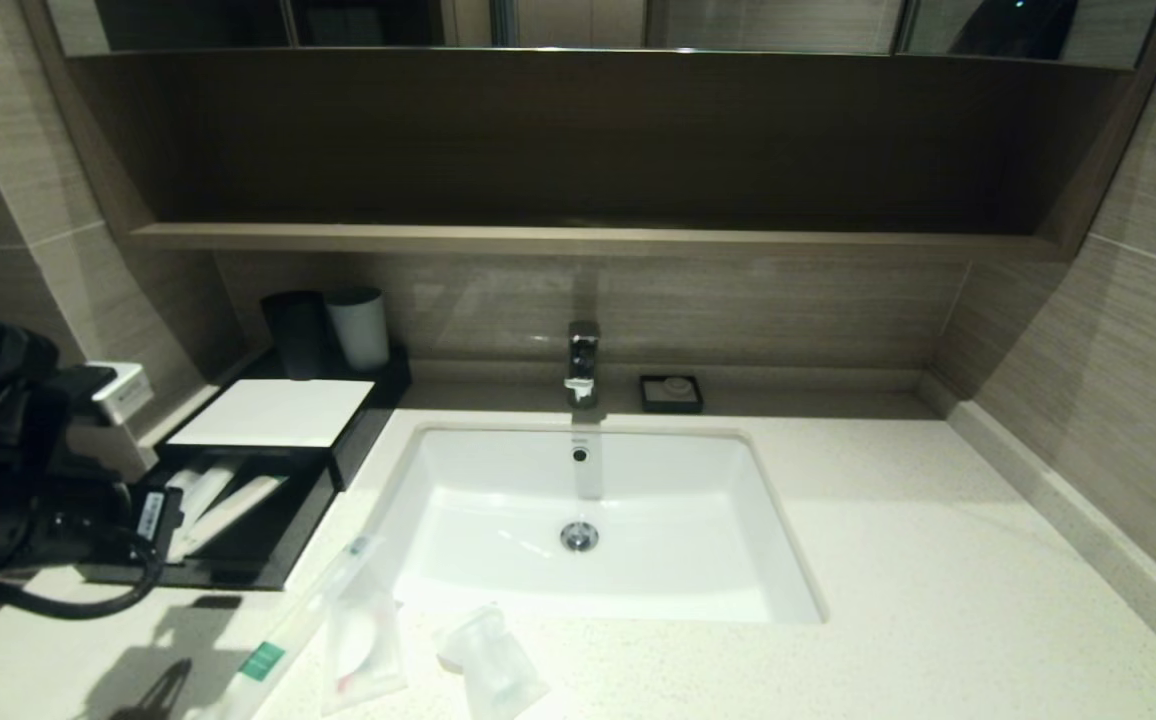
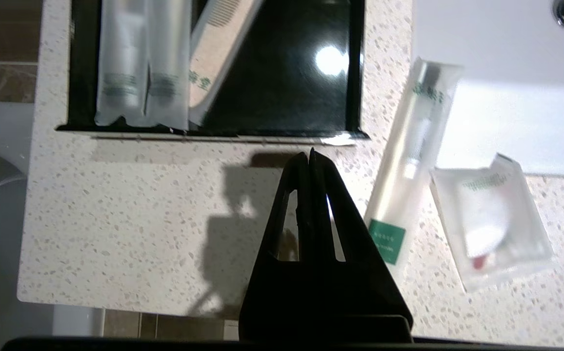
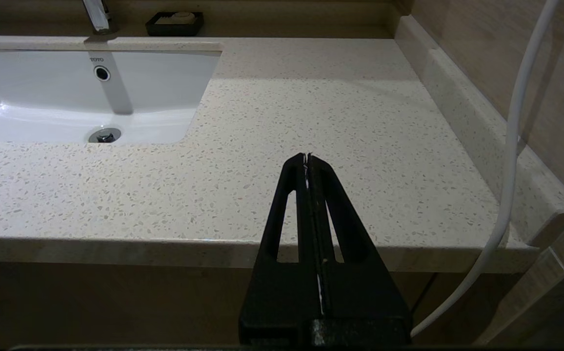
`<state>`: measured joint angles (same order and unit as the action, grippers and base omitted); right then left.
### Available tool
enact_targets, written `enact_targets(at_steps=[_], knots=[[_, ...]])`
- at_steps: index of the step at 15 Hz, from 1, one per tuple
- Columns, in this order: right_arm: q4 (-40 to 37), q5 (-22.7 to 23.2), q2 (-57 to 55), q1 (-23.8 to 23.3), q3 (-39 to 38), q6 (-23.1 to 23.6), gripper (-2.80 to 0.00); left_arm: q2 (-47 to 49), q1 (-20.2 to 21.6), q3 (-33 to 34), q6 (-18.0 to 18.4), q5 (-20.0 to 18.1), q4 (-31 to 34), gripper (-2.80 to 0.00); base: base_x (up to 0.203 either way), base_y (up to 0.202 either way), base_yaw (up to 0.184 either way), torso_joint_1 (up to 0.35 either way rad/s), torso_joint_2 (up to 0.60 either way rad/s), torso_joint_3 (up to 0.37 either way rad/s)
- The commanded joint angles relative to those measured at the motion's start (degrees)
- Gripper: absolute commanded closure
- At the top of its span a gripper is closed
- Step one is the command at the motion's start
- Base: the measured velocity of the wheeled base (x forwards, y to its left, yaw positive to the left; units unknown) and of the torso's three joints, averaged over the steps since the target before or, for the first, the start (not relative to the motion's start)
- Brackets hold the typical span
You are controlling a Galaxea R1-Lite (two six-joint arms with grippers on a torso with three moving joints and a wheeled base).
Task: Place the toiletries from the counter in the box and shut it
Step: Pick up the bathroom toiletry
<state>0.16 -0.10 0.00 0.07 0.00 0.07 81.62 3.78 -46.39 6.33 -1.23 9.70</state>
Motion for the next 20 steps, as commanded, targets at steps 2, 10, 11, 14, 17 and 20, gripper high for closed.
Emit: enact_targets(at_steps=[2, 10, 11, 14, 17, 20], knots=[[0.0, 0.0, 0.0, 0.0, -0.1, 0.0, 0.0, -2.1, -3.1, 3.0, 0.3, 0.0, 0.4, 0.0, 0.0, 0.0, 0.0, 0.0, 0.0, 0.0], [0.0, 0.0, 0.0, 0.0, -0.1, 0.0, 0.0, -0.7, -3.2, 5.6, 9.9, -6.8, 4.0, 0.0, 0.0, 0.0, 0.0, 0.0, 0.0, 0.0], [0.0, 0.0, 0.0, 0.0, -0.1, 0.0, 0.0, 0.0, -3.2, 5.9, 10.7, -6.9, 4.0, 0.0, 0.0, 0.0, 0.0, 0.0, 0.0, 0.0], [0.0, 0.0, 0.0, 0.0, -0.1, 0.0, 0.0, 2.1, -3.2, 6.8, 12.9, -7.0, 4.0, 0.0, 0.0, 0.0, 0.0, 0.0, 0.0, 0.0], [0.0, 0.0, 0.0, 0.0, -0.1, 0.0, 0.0, 2.0, -3.2, 7.4, 14.7, -7.4, 6.0, 0.0, 0.0, 0.0, 0.0, 0.0, 0.0, 0.0], [0.0, 0.0, 0.0, 0.0, -0.1, -0.1, 0.0, 1.6, -3.2, 6.1, 15.3, -7.3, 10.3, -2.8, 0.0, 0.0, 0.0, 0.0, 0.0, 0.0]])
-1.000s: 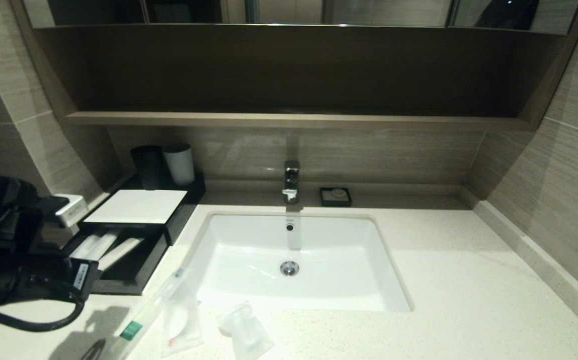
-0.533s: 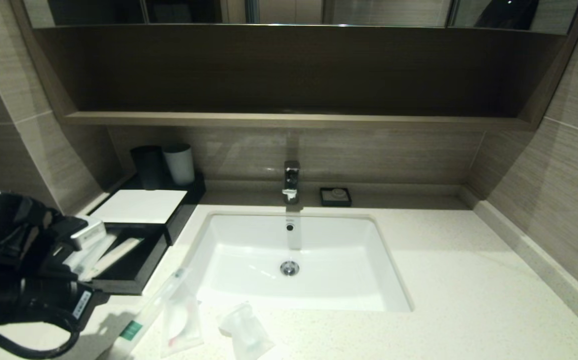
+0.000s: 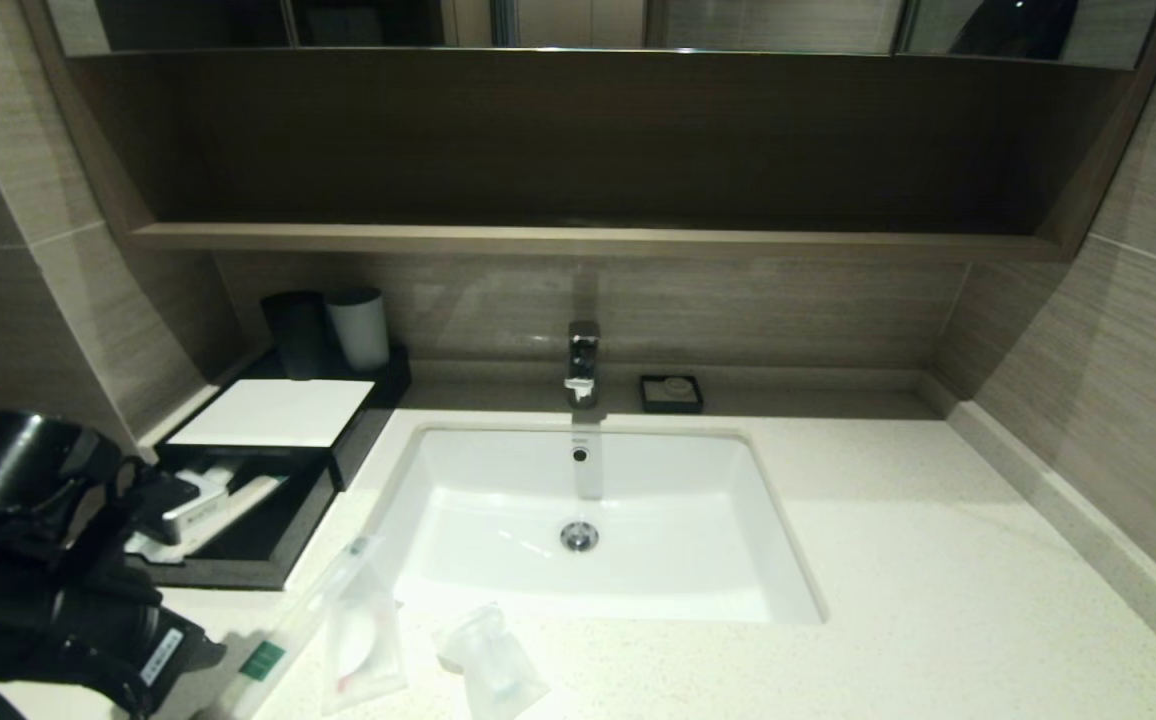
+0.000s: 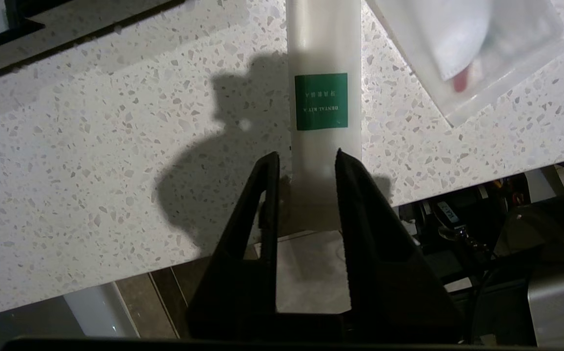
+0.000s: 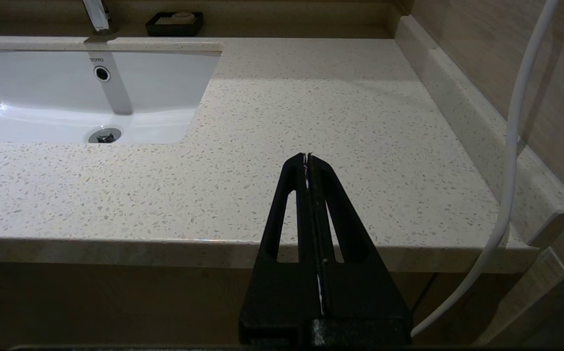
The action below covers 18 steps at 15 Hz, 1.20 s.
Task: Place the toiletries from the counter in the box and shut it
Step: Pick up the bathroom toiletry
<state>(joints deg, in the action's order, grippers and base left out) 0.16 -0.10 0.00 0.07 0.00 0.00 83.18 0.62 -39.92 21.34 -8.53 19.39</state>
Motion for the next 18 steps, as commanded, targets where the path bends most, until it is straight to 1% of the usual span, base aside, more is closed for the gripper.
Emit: enact_targets(at_steps=[1, 3, 4, 7, 18], knots=[[0.0, 0.0, 0.0, 0.0, -0.1, 0.1, 0.0, 0.2, 0.0, -0.1, 1.4, 0.0, 0.7, -2.8, 0.0, 0.0, 0.0, 0.0, 0.0, 0.0], [0.0, 0.0, 0.0, 0.0, -0.1, 0.1, 0.0, 0.4, 0.1, 0.6, 3.8, -0.1, 0.9, -2.8, 0.0, 0.0, 0.0, 0.0, 0.0, 0.0], [0.0, 0.0, 0.0, 0.0, -0.1, 0.1, 0.0, 0.8, 0.1, 0.8, 4.2, -0.1, 1.2, -2.8, 0.0, 0.0, 0.0, 0.0, 0.0, 0.0], [0.0, 0.0, 0.0, 0.0, -0.1, 0.0, 0.0, 3.1, 0.1, 0.8, 4.4, -0.1, 1.2, -2.8, 0.0, 0.0, 0.0, 0.0, 0.0, 0.0], [0.0, 0.0, 0.0, 0.0, -0.1, 0.1, 0.0, 5.1, -0.1, 1.7, 4.6, 0.0, 0.6, -2.8, 0.0, 0.0, 0.0, 0.0, 0.0, 0.0]])
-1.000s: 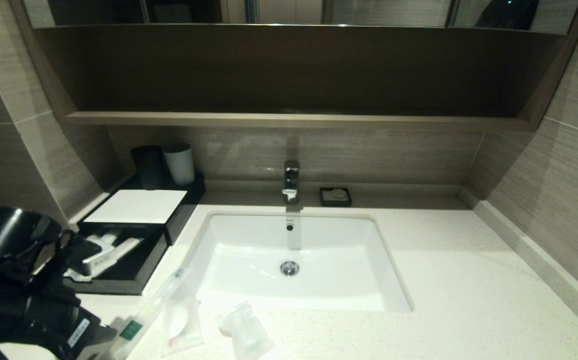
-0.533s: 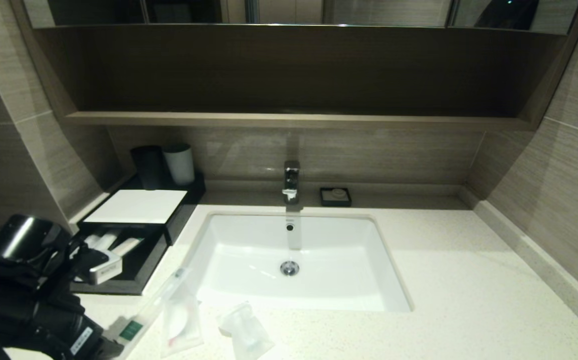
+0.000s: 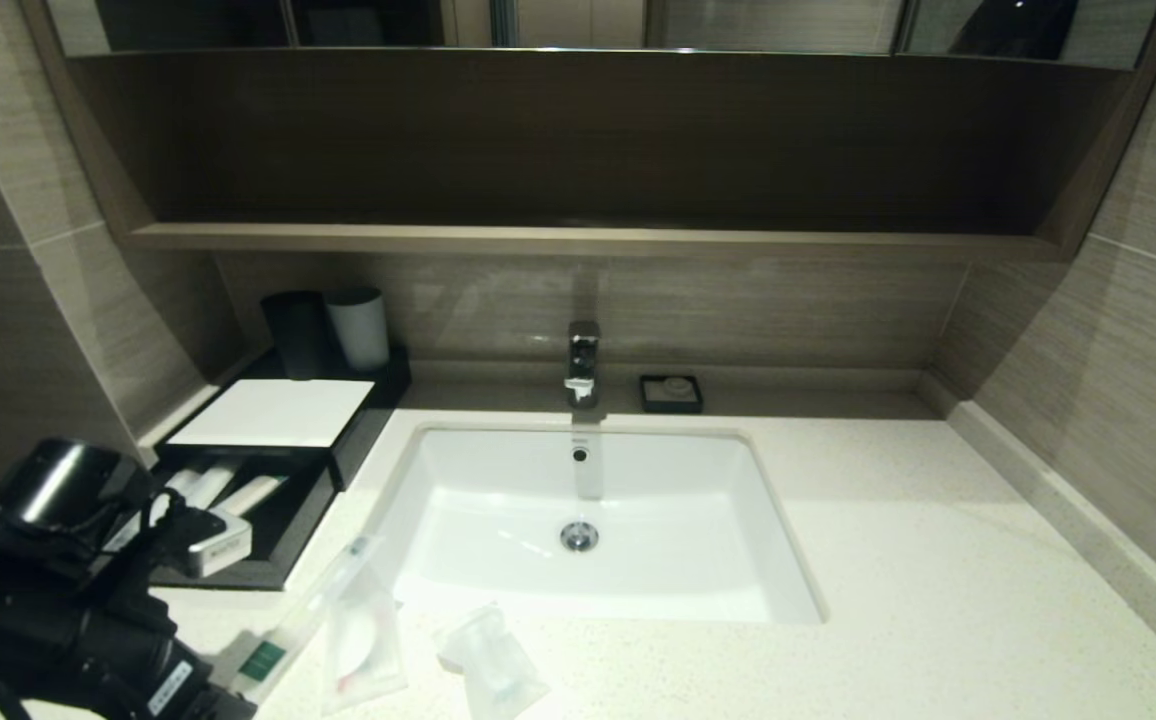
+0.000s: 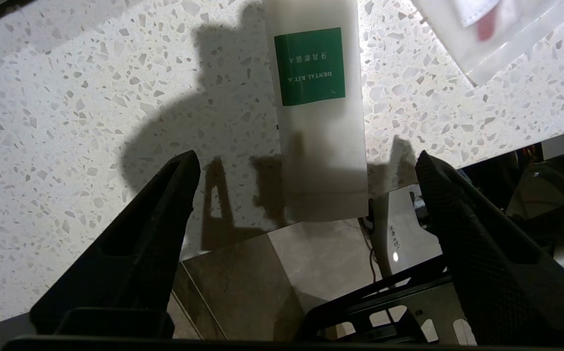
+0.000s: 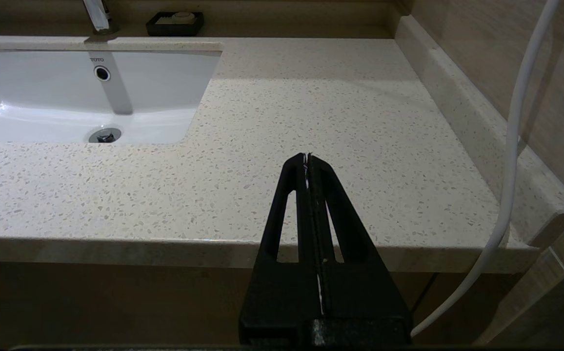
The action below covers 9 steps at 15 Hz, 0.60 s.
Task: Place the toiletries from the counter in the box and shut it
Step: Pick up the bathroom toiletry
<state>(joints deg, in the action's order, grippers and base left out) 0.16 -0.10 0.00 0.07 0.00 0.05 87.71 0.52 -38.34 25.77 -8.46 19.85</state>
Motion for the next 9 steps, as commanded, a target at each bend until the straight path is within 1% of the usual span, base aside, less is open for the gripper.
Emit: enact_targets(at_steps=[1, 9], knots=[[0.0, 0.0, 0.0, 0.0, -0.1, 0.0, 0.0, 1.0, 0.0, 0.1, 0.2, -0.1, 0.0, -2.8, 0.0, 0.0, 0.0, 0.0, 0.0, 0.0], [0.0, 0.0, 0.0, 0.0, -0.1, 0.0, 0.0, 2.6, -0.1, 0.0, 0.2, 0.1, -0.1, -2.8, 0.0, 0.0, 0.0, 0.0, 0.0, 0.0]])
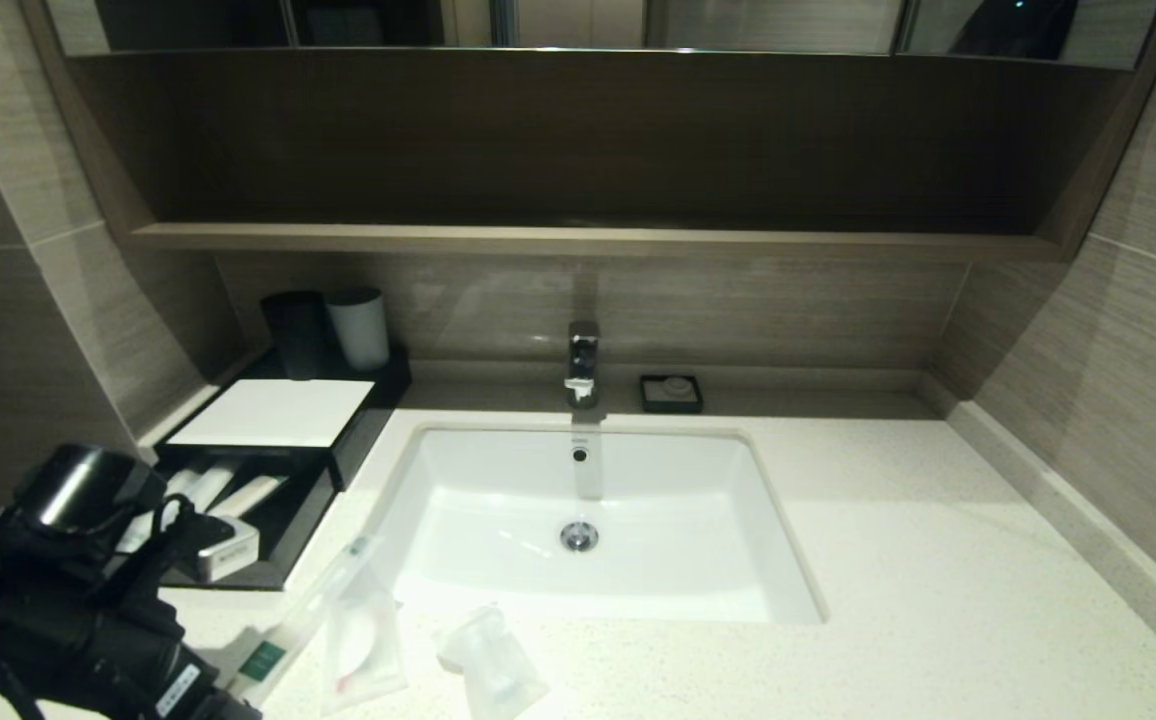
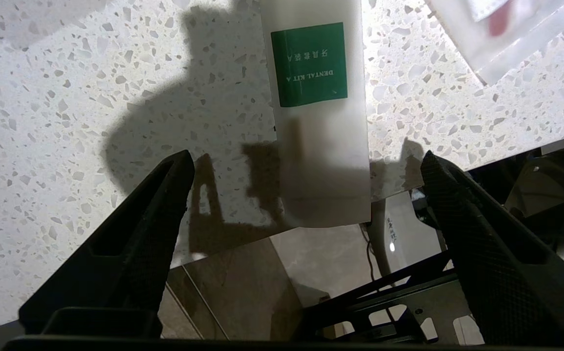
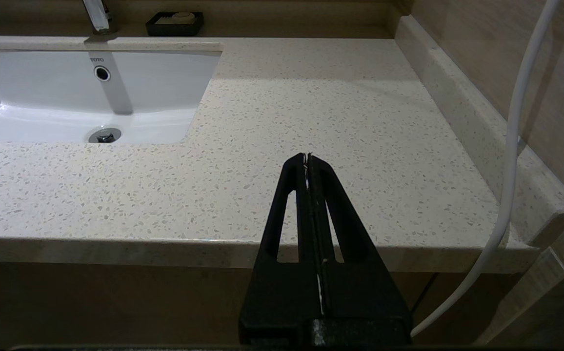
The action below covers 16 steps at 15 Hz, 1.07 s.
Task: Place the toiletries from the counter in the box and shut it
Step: Pick up the bathroom toiletry
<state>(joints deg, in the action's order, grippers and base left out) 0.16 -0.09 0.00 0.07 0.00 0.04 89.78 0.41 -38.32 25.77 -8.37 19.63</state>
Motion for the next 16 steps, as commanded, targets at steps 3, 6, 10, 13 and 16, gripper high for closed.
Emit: enact_targets(at_steps=[3, 6, 10, 13, 16], knots=[[0.0, 0.0, 0.0, 0.0, -0.1, 0.0, 0.0, 1.4, -0.7, 0.1, 0.0, 0.1, 0.0, -2.8, 0.0, 0.0, 0.0, 0.0, 0.0, 0.0], [0.0, 0.0, 0.0, 0.0, -0.1, 0.0, 0.0, 1.6, -1.2, 0.1, -0.1, 0.2, -0.1, -2.8, 0.0, 0.0, 0.0, 0.0, 0.0, 0.0], [0.0, 0.0, 0.0, 0.0, -0.1, 0.0, 0.0, 1.7, -1.5, 0.1, -0.1, 0.3, -0.1, -2.8, 0.0, 0.0, 0.0, 0.0, 0.0, 0.0], [0.0, 0.0, 0.0, 0.0, -0.1, 0.0, 0.0, 2.5, -1.6, 0.1, -0.2, 0.4, -0.2, -2.8, 0.0, 0.0, 0.0, 0.0, 0.0, 0.0], [0.0, 0.0, 0.0, 0.0, -0.1, 0.0, 0.0, 3.2, -1.6, 0.0, -0.2, 0.4, -0.2, -2.8, 0.0, 0.0, 0.0, 0.0, 0.0, 0.0]])
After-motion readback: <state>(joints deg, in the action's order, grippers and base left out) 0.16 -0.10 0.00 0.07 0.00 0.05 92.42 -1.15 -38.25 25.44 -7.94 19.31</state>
